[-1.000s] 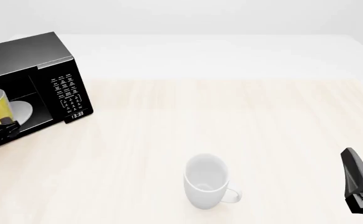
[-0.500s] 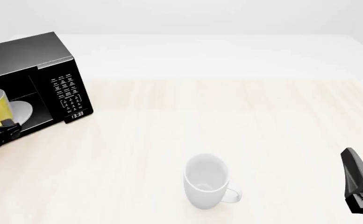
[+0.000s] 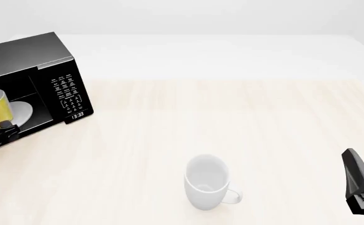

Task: Put the yellow and white mug in the microwave and close it.

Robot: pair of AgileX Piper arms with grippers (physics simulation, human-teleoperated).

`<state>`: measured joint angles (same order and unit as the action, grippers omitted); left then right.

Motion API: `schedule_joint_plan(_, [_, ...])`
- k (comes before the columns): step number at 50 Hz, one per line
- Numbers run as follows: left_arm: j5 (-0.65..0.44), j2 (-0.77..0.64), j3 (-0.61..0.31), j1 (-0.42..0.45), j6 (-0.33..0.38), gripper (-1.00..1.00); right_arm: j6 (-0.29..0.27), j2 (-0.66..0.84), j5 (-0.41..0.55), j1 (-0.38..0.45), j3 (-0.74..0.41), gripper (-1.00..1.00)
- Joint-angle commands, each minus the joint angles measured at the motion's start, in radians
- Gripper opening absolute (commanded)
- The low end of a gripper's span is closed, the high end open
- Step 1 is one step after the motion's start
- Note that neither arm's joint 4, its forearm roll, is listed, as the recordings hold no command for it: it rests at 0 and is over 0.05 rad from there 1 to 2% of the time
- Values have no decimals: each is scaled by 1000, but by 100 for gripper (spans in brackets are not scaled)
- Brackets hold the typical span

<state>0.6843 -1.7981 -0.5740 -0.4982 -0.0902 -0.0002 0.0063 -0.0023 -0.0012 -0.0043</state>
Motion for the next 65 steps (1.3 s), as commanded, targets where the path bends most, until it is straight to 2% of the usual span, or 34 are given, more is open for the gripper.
schedule_joint_plan(1, [-7,34,24,-1,0,100,0,0,0,0,0,100])
schedule_joint_plan(65, [-171,358,142,24,-10,100,0,0,0,0,0,100])
